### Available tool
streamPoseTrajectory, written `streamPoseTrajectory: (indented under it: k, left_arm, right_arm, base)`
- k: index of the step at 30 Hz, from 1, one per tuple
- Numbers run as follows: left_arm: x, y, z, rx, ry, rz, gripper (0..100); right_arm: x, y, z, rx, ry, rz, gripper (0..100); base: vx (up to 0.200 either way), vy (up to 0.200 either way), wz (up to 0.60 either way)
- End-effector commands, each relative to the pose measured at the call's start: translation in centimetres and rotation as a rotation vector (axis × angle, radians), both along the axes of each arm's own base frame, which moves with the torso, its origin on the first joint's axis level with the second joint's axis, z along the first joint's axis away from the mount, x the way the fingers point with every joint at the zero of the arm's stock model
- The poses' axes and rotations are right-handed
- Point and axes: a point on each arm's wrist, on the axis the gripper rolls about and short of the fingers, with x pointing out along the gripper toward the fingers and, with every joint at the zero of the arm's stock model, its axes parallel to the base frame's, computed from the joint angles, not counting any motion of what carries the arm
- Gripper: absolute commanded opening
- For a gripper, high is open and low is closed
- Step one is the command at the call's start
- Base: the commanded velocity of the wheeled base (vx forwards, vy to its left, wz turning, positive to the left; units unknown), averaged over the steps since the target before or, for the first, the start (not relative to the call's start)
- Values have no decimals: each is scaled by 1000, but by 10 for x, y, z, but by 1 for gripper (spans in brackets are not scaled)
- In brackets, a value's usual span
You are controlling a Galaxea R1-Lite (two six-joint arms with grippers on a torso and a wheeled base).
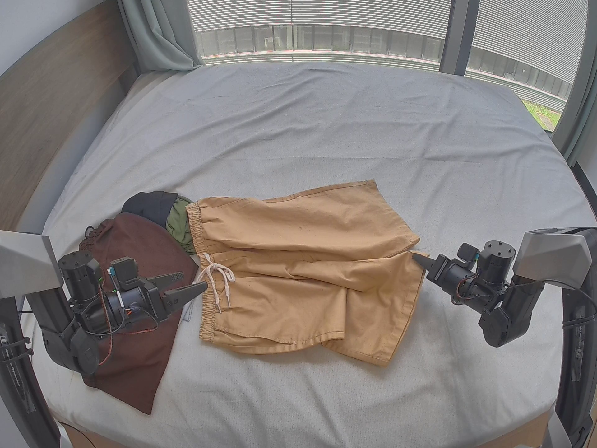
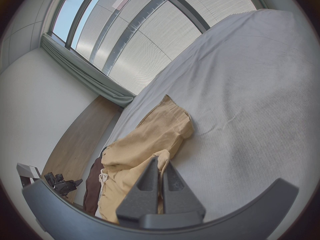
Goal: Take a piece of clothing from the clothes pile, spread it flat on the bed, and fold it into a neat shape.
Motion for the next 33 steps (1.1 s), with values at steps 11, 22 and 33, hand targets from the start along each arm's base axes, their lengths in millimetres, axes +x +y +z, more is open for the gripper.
streamPoseTrajectory:
  k: [11, 22, 33]
  left_arm:
    - [0, 0, -3, 0, 10, -2, 100]
    - [0, 0, -3, 0, 10, -2, 100]
    - [1, 0, -3, -1, 9, 0, 100]
  right_arm:
    - [15, 1, 5, 6, -59, -6, 0]
    - [34, 10, -3, -15, -116, -47, 0]
    - [34, 18, -7, -17, -115, -37, 0]
  base:
    - [0, 0, 0]
    - [0, 0, 0]
    - [0, 0, 0]
